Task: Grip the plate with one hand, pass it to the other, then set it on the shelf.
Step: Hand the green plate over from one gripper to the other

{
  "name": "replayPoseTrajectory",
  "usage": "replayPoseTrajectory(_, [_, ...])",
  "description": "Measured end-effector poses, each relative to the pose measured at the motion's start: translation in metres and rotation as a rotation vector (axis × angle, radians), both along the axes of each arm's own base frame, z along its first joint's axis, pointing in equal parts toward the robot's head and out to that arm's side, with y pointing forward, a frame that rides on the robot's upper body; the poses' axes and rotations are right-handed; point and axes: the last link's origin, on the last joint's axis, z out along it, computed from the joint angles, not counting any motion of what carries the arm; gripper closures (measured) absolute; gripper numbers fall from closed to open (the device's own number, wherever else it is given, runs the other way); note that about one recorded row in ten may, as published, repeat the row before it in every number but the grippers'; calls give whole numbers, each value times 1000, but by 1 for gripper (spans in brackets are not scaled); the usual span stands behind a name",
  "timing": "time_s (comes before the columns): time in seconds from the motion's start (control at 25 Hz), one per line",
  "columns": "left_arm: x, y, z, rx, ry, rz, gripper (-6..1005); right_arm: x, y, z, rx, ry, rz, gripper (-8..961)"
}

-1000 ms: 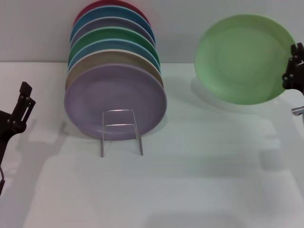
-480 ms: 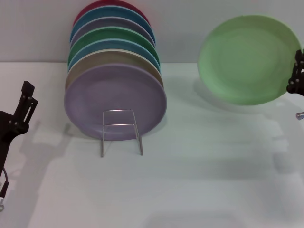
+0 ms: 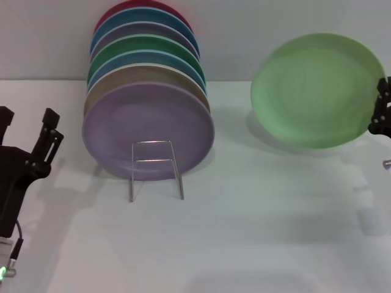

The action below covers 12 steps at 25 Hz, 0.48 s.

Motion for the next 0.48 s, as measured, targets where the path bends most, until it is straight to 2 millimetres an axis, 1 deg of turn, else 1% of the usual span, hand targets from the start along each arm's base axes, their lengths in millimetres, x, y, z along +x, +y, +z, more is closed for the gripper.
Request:
replayPoseTrajectory(0.2, [4,-5,-2,-11,-16,-27,177,7,-15,-4,-1,6,-12,935])
replayPoseTrajectory(0.36, [7,-8,-6,-28,-16,-42,177,7,-23,-8,-15,7,0,934])
replayPoseTrajectory(0.48, [8,-10,-8,-39,-14,-52,177,3,-35,-14,-29,5,43,934])
